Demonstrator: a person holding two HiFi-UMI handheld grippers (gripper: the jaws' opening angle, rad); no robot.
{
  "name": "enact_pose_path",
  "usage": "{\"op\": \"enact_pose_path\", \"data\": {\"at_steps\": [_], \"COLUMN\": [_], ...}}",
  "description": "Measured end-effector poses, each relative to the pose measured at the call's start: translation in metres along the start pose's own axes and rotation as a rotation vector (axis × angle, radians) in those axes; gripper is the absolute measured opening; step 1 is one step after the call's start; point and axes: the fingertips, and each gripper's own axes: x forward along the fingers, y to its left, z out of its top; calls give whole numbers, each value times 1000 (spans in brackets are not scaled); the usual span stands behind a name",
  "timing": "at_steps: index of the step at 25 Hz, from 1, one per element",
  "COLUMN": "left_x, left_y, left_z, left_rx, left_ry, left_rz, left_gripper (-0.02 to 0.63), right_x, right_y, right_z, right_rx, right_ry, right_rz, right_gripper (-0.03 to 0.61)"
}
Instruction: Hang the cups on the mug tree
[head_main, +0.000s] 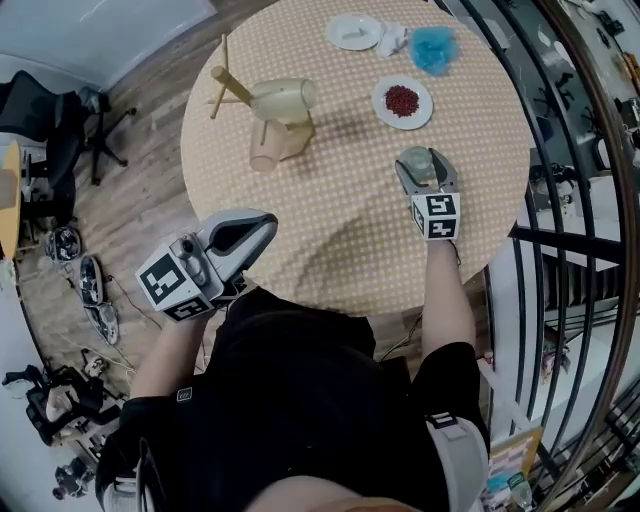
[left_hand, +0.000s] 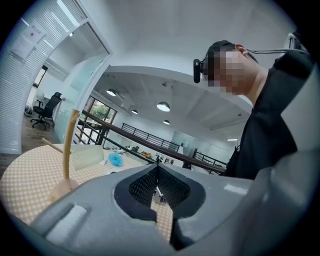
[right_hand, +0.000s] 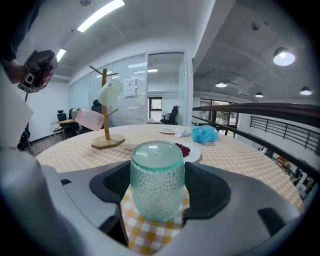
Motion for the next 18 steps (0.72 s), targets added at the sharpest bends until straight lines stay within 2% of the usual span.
{"op": "enact_pose_path", "data": {"at_steps": [7, 10, 14, 18], "left_x": [-39, -59, -95, -148], "left_y": [10, 21, 50, 72], "left_z": [-4, -5, -14, -10], "left_rx": [1, 4, 41, 52], "left_ry": [-21, -5, 66, 61], "left_rz": [-4, -15, 13, -20], "left_gripper": [6, 6, 6, 6], "right_x": [-5, -19, -35, -55], "right_y": [17, 43, 82, 117], "right_z": [14, 36, 66, 93], "right_rx": [20, 13, 12, 41], "right_ry": [10, -11, -40, -62], "right_rz": [-73, -98, -149, -245], "right_gripper": [334, 331, 330, 330]}}
